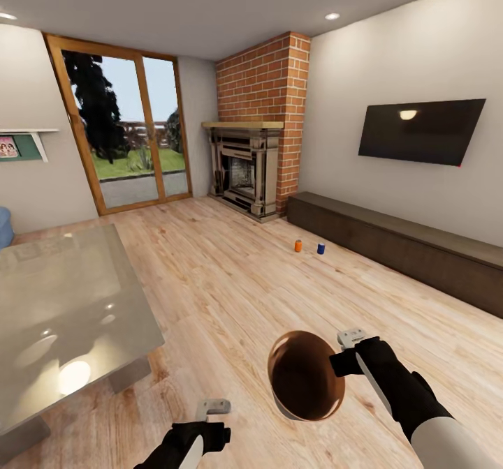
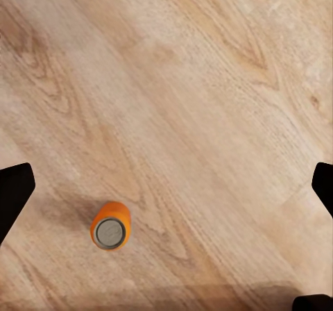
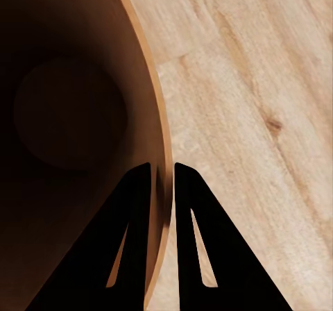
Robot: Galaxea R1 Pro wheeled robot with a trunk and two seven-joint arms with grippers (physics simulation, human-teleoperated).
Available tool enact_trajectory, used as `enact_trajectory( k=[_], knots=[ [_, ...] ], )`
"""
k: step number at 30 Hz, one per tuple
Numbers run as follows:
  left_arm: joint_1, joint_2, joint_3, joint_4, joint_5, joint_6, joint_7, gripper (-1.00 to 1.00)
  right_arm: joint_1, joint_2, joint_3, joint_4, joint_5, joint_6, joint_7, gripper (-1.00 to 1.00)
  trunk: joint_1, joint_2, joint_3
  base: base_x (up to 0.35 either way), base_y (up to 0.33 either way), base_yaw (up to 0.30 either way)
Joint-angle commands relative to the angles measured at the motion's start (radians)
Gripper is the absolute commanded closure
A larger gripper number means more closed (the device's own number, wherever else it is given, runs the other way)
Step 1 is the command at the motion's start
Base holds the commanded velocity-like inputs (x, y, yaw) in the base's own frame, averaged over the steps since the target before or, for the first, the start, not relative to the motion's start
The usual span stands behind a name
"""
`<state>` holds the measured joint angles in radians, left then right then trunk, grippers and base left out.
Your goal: Put the three can of soda from the living room inside the tash can in the kitchen.
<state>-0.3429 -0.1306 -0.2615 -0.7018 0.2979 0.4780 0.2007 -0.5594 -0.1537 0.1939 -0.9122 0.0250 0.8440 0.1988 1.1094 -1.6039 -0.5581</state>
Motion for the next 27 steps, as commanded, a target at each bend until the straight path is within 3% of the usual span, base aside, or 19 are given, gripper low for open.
enact_trajectory(
  k=[1,18,27],
  knots=[
    [0.000,0.000,0.000,0.000,0.000,-0.005,0.000,-1.00,0.000,0.000,-0.001,0.000,-0.014,0.001,0.005,1.00,0.000,0.000,0.000,0.000,0.000,0.000],
    [0.000,-0.004,0.002,-0.004,0.000,-0.013,0.024,-1.00,0.000,-0.003,-0.001,0.000,-0.016,0.003,0.005,1.00,0.000,0.000,-0.022,0.000,0.000,0.000],
    [-0.001,-0.005,0.004,-0.007,0.058,0.010,0.140,-1.00,0.000,-0.002,-0.001,0.001,-0.014,0.003,0.005,1.00,0.000,0.000,-0.037,0.000,0.000,0.000]
  ],
)
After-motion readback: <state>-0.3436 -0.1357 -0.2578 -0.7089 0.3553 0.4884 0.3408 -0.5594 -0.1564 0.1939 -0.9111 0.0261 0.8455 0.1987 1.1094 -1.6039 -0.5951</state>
